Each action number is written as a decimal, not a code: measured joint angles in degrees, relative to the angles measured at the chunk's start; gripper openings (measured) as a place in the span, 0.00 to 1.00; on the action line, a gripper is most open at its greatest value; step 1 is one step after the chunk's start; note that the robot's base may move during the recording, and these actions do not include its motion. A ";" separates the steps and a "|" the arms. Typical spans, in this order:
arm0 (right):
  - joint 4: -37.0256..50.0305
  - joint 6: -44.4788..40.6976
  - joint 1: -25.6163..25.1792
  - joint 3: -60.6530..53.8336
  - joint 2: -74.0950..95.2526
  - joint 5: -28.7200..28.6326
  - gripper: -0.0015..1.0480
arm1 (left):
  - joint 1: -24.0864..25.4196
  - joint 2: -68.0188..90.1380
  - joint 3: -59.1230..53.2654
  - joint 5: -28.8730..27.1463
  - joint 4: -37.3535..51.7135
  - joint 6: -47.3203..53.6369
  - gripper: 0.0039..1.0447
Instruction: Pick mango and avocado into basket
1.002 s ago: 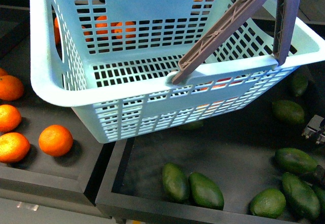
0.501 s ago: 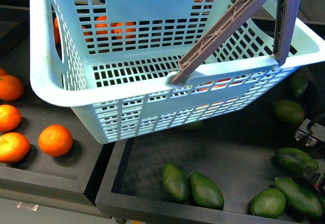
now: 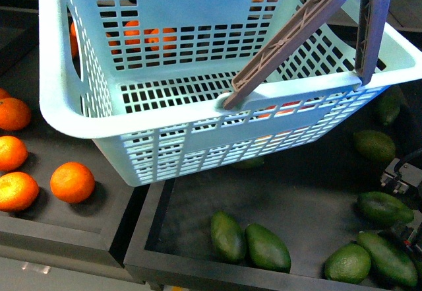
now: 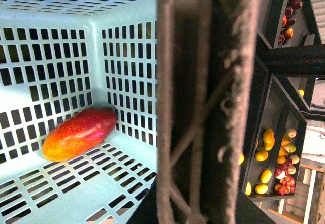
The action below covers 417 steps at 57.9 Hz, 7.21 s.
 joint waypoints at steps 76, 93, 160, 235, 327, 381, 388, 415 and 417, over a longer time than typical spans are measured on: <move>16.63 25.14 -8.79 -20.22 -30.08 -19.15 0.41 | 0.00 0.00 0.00 0.02 0.00 0.00 0.05; 18.91 34.80 -11.72 -26.08 -48.35 -25.83 0.41 | 0.00 0.00 0.00 0.00 0.00 0.00 0.05; 25.70 61.59 21.11 -19.54 -51.04 5.68 0.92 | 0.02 0.02 -0.07 -0.15 -0.02 0.04 0.05; 41.77 59.34 19.45 -68.83 -103.19 19.32 0.02 | -0.07 0.04 -0.07 0.11 0.00 0.00 0.05; -5.01 59.34 19.45 -70.36 -152.71 19.30 0.02 | 0.07 0.04 -0.07 -0.13 -0.02 0.02 0.05; -5.22 59.32 19.45 -70.36 -152.74 19.30 0.93 | 0.00 0.04 -0.07 -0.04 0.00 0.00 0.05; -5.31 59.32 19.56 -70.36 -152.80 19.54 0.93 | -0.17 0.04 -0.07 0.00 0.00 -0.07 0.05; -5.44 59.32 19.58 -70.36 -152.71 19.32 0.93 | -0.33 0.04 -0.07 -0.13 0.00 -0.13 0.05; -5.57 59.32 19.58 -70.36 -152.80 19.30 0.93 | -0.13 0.04 -0.07 -0.17 0.00 -0.04 0.05</move>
